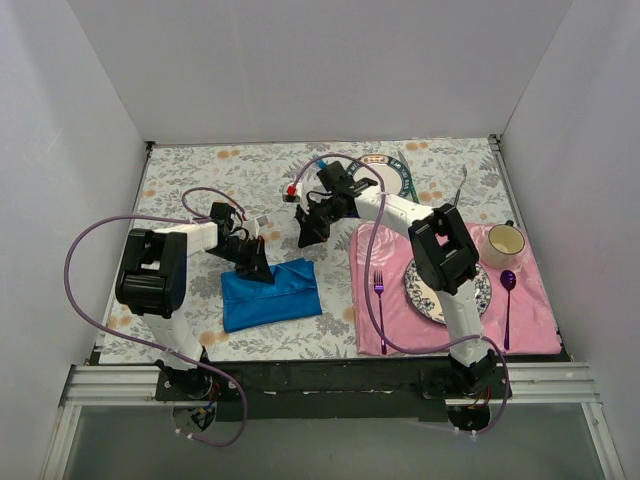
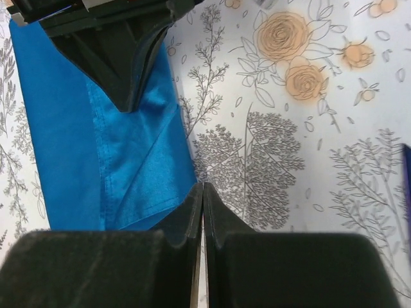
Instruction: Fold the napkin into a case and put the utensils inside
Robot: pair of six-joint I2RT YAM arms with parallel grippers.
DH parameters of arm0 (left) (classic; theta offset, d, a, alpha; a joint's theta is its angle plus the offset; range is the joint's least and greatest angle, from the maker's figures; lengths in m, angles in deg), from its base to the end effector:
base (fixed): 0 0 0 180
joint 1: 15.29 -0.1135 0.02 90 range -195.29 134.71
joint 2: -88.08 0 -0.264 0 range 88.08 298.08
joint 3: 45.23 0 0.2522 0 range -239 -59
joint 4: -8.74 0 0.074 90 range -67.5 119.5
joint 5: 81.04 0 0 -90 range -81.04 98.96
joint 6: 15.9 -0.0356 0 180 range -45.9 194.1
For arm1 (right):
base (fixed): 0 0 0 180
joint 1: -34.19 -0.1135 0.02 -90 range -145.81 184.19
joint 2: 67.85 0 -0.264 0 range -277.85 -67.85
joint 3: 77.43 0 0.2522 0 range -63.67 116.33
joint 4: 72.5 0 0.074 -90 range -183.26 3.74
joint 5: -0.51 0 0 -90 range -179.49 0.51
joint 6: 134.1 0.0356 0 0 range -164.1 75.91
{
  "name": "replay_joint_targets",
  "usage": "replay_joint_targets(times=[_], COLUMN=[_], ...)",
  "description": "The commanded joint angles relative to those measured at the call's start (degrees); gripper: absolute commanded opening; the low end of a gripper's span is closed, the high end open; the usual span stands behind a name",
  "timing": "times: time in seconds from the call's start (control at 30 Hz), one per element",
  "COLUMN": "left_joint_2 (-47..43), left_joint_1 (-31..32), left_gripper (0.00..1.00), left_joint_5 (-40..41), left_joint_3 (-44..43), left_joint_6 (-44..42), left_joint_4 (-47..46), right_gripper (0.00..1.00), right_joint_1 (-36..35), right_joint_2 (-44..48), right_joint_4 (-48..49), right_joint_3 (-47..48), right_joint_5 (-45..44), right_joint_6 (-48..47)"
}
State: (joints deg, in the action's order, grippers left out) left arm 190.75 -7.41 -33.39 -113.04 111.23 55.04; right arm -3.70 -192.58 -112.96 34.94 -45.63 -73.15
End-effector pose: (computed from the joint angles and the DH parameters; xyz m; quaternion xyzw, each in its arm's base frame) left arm 0.2941 -0.0649 0.1278 0.2078 -0.9066 0.3602 0.0715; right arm 0.3613 0.3124 0.1971 -0.5842 0.6678 0.3757 0.2676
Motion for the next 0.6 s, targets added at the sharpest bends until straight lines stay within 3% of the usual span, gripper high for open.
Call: replay_joint_targets(times=[0.0,0.57], left_joint_2=[-0.37,-0.37], left_joint_1=[0.38,0.47], left_gripper=[0.00,0.00], left_joint_5=[6.58,6.93], left_joint_3=[-0.27,-0.45], left_joint_6=[-2.50,-2.76], left_joint_4=[-1.07,-0.54], right_gripper=[0.06,0.09], right_joint_1=[-0.52,-1.40], right_joint_2=[2.29,4.67], right_joint_4=[0.86,-0.64], right_joint_3=[-2.89,-7.29], right_joint_5=[0.62,1.76], right_joint_6=[3.22,-0.30])
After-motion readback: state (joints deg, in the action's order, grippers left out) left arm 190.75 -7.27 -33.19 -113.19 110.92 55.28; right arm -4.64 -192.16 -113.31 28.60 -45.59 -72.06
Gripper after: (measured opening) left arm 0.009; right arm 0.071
